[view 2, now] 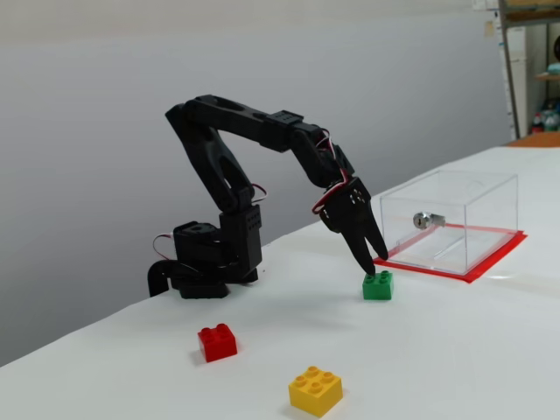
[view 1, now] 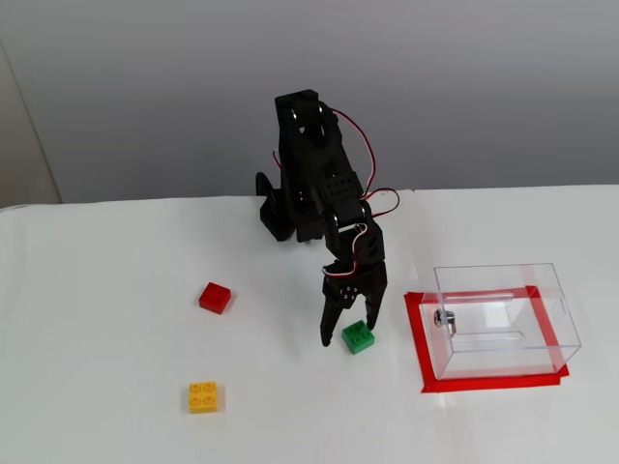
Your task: Pick the green lego brick and place it into the transparent box
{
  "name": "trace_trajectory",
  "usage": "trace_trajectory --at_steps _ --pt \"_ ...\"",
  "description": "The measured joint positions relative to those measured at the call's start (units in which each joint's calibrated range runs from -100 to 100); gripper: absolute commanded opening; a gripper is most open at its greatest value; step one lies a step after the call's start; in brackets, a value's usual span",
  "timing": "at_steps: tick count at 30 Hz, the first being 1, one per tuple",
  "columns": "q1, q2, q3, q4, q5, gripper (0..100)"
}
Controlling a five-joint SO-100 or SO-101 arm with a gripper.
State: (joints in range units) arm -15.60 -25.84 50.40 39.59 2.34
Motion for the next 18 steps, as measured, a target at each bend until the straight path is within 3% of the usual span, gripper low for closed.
trace_trajectory --at_steps 18 --pt "-3.1 8.96 -0.09 -0.94 -0.05 33"
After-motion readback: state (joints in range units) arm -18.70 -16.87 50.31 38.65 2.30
